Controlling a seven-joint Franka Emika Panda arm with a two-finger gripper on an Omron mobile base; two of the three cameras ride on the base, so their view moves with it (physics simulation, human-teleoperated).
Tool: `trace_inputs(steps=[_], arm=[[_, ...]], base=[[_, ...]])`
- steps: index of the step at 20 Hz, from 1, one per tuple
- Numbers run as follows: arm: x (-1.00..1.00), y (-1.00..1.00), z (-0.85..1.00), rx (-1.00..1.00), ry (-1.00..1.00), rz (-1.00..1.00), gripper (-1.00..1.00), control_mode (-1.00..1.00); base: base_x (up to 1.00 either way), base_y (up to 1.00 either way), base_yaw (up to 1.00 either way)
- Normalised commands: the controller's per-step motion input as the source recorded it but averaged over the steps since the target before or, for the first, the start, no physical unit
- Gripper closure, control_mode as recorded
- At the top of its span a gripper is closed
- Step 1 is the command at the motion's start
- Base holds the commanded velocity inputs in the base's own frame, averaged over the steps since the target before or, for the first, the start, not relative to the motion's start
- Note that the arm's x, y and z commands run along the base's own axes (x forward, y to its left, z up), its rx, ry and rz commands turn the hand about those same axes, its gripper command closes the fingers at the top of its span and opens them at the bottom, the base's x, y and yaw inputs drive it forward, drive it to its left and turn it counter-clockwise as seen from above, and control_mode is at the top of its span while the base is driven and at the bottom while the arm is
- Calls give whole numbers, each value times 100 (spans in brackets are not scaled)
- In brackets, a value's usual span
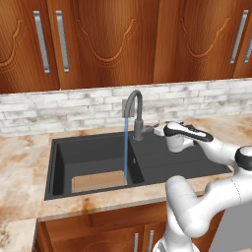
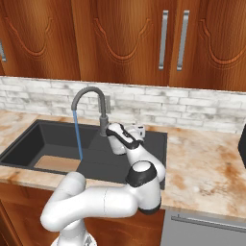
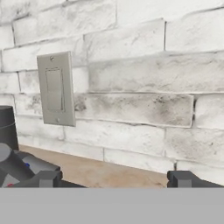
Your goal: Turn on the sink faucet with hot water and rinse the cutting board for ten seconds, then turn off the faucet. Push the cutting board to reach the water if necessary.
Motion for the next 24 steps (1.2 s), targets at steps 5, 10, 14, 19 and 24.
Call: trace_inputs(steps=[5,10,14,19,24], arm=[[4,18,13,0,0,0,-100,-100],[4,24,15,0,0,0,-100,-100],[4,26,18,0,0,0,-100,-100],[2,22,24,0,0,0,-100,-100],[0,29,27,0,0,0,-100,-100]], base=[[0,0,0],[0,0,0],[0,0,0],[0,0,0],[0,0,0]])
